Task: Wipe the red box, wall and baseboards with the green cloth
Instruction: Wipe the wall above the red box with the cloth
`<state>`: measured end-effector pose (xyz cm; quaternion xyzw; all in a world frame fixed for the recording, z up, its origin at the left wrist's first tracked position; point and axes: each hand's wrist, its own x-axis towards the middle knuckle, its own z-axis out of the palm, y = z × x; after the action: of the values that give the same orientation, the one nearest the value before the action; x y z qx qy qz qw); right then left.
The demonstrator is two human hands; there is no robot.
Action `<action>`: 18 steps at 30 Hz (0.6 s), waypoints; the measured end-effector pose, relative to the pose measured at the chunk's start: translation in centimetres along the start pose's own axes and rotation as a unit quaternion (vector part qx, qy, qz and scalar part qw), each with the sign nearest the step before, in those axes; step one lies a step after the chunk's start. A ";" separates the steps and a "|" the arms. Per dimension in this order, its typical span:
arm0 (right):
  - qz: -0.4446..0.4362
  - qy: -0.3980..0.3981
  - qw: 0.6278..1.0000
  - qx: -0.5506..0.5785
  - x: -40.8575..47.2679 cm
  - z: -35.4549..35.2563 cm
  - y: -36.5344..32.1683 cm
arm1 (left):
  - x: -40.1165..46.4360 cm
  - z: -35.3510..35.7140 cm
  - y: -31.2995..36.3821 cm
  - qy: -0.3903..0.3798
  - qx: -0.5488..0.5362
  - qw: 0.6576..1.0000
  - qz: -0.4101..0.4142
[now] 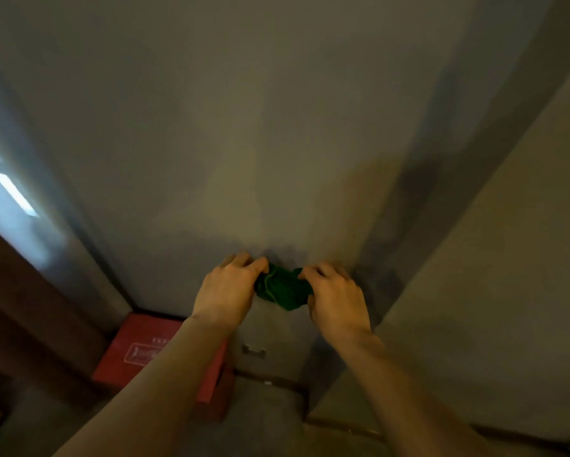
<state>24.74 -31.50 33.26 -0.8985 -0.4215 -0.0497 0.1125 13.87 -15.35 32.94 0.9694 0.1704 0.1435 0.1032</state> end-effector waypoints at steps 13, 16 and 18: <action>0.060 -0.052 0.996 0.044 -3.4 14.1 3.0 | -2.8 13.9 -3.2 -0.062 -0.033 0.997 0.019; 0.072 -0.070 0.994 0.054 -5.1 18.8 4.0 | -4.7 18.6 -3.7 -0.095 -0.041 0.995 -0.002; 0.077 -0.084 0.991 0.064 -6.2 21.6 4.5 | -5.9 21.3 -4.1 -0.117 -0.041 0.992 -0.012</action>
<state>24.14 -33.68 10.48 -0.9204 -0.3610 0.0619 0.1371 14.04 -16.92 10.51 0.9724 0.1625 0.0343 0.1639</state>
